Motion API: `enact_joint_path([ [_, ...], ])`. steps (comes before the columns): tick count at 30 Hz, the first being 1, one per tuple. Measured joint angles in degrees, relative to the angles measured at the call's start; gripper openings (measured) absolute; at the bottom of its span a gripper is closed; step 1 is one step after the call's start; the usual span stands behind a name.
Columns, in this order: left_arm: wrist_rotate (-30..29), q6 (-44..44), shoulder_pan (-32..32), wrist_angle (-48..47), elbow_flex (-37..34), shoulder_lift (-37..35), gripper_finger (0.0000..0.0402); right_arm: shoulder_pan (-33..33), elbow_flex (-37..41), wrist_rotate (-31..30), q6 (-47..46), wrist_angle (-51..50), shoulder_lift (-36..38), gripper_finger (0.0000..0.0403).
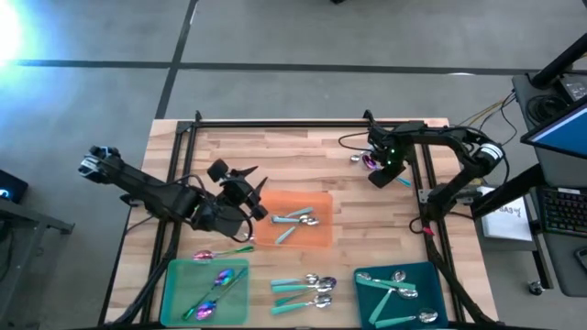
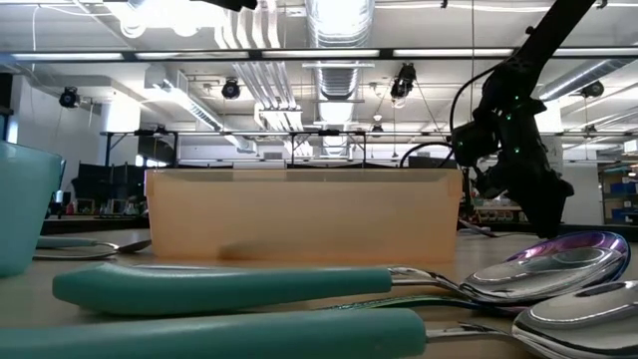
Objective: Sort silverware by color (type)
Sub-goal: Put the violet spoon into the green bin
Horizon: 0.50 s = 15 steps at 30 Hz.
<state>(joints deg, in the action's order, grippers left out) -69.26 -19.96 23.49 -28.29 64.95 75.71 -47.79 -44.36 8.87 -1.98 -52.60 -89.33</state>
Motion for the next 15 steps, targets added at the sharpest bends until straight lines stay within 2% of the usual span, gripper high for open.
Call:
enact_joint_path([
  [10, -3.7, 0.0, -0.1, -3.0, 0.0, -2.7, 0.0162, 0.0, 0.1, 0.2, -2.3, 0.7, 10.6, 0.0155],
  [15, -3.9, 0.0, -0.9, -4.3, 0.0, -3.3, 0.0162, 0.0, 0.2, -1.3, -4.2, 2.0, 11.9, 0.0155],
])
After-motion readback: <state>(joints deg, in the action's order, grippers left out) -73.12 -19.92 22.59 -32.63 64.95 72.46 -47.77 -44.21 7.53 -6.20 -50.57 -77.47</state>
